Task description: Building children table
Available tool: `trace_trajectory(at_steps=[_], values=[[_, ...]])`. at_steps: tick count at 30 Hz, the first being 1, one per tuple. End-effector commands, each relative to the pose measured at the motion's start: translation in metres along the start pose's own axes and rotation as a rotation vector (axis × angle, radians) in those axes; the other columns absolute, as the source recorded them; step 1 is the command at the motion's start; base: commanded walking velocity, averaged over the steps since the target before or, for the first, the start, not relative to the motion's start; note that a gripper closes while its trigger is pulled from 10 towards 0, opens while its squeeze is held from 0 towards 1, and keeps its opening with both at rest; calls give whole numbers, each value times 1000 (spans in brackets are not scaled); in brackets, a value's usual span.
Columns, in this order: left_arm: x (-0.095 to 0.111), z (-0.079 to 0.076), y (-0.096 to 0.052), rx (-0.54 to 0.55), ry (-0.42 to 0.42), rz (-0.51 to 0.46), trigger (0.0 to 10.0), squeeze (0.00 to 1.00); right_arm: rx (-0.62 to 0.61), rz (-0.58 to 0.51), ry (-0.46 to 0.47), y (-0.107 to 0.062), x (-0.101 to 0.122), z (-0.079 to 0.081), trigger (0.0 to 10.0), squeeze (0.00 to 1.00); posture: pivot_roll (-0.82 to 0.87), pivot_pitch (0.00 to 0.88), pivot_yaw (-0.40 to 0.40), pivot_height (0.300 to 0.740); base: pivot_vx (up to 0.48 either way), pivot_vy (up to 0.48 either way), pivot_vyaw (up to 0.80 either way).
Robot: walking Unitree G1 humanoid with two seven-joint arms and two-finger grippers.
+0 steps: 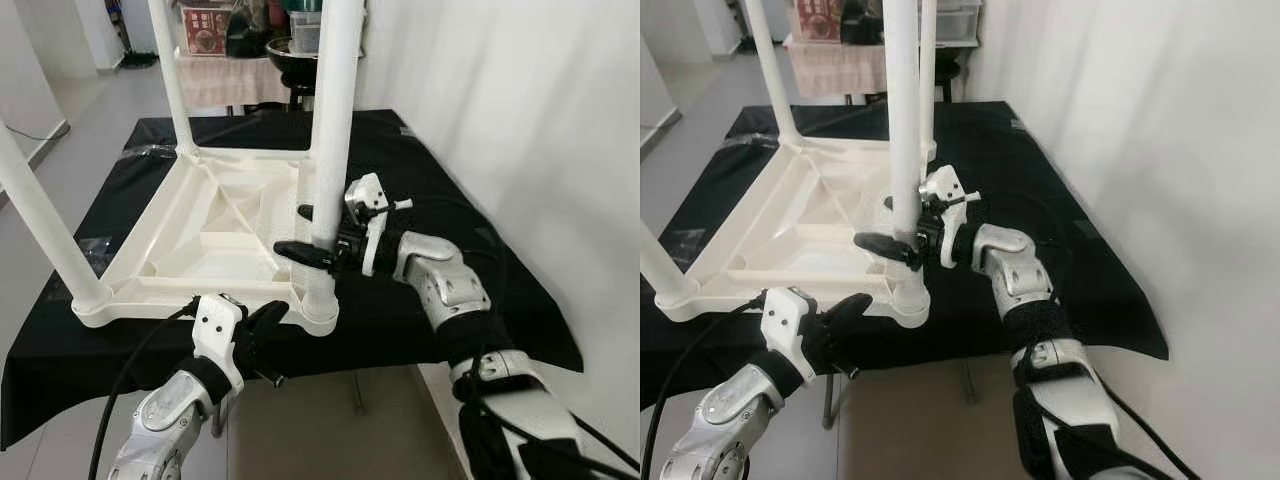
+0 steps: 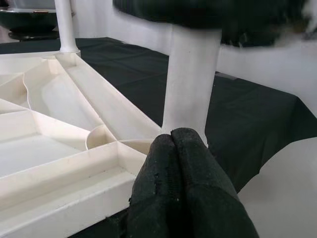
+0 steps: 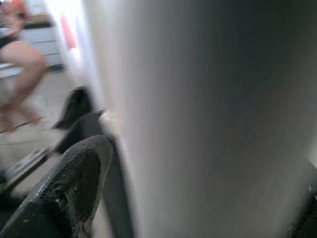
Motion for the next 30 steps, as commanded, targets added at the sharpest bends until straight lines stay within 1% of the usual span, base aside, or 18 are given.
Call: trace_trajectory(at_steps=[1,5,6,9,10,13,15,16,18,19,21,23,24,25,26,29,30], values=[[-2,-2,-3,-5,6,10,10000,0,60,46,-8,1,2,2,10000,0,37,0,-52,740,0,0,0],[-1,-3,-4,-6,7,10,10000,0,59,38,6,2,4,0,10000,0,38,0,-53,740,0,0,0],[-1,-4,-6,-10,8,12,10000,0,60,23,33,3,7,-1,0,0,55,0,-48,740,0,0,0],[-1,-5,-7,-14,8,15,10000,0,71,8,63,2,9,-3,0,0,55,0,-48,740,0,0,0],[-1,-5,-8,-15,9,16,10000,0,86,6,76,0,9,-3,0,0,66,0,-50,740,0,0,0],[0,-7,-10,-14,4,16,10000,0,90,15,93,-11,3,-7,0,0,61,0,-49,740,0,0,0],[0,-7,-10,-14,2,15,10000,0,91,18,94,-13,1,-8,0,0,61,0,-48,740,0,0,0],[0,-7,-10,-14,1,14,10000,0,80,27,98,-17,-5,-10,0,0,54,0,-45,740,0,0,0],[0,-7,-10,-14,1,14,10000,0,80,27,98,-17,-5,-10,0,0,54,0,-45,740,0,0,0],[0,-7,-10,-15,0,14,10000,0,57,39,101,-22,-12,-12,0,0,49,0,-45,740,0,0,0],[1,-7,-10,-13,3,14,10000,0,-47,68,112,-33,-32,-19,0,0,43,0,-46,740,0,0,0],[1,-7,-10,-13,3,14,10000,0,-47,68,112,-33,-32,-19,0,0,43,0,-46,740,0,0,0],[1,-7,-10,-10,7,16,10000,0,-103,86,111,-37,-41,-21,0,0,42,0,-52,740,0,0,0],[1,-7,-10,-10,7,16,10000,0,-103,86,111,-37,-41,-21,0,0,42,0,-52,740,0,0,0],[1,-5,-11,-3,14,18,10000,0,-243,144,141,-39,-64,-24,0,0,47,0,-59,740,0,0,0],[1,-5,-11,-3,14,18,10000,0,-243,144,141,-39,-64,-24,0,0,47,0,-59,740,0,0,0],[1,-3,-13,7,24,22,10000,0,-425,127,191,-30,-81,-13,0,0,48,2,-55,740,0,0,0]])
Point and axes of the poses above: a point about 5 cm out from each wrist's last joint towards the gripper, its own y axis pointing out of the wrist towards the gripper, its own x axis along the axis of the wrist's last joint, z = x × y, the point moved 3 cm from there along y, pointing out of the wrist towards the gripper, and after that the axes turned 10 degrees about y, right-handed, at the moved point
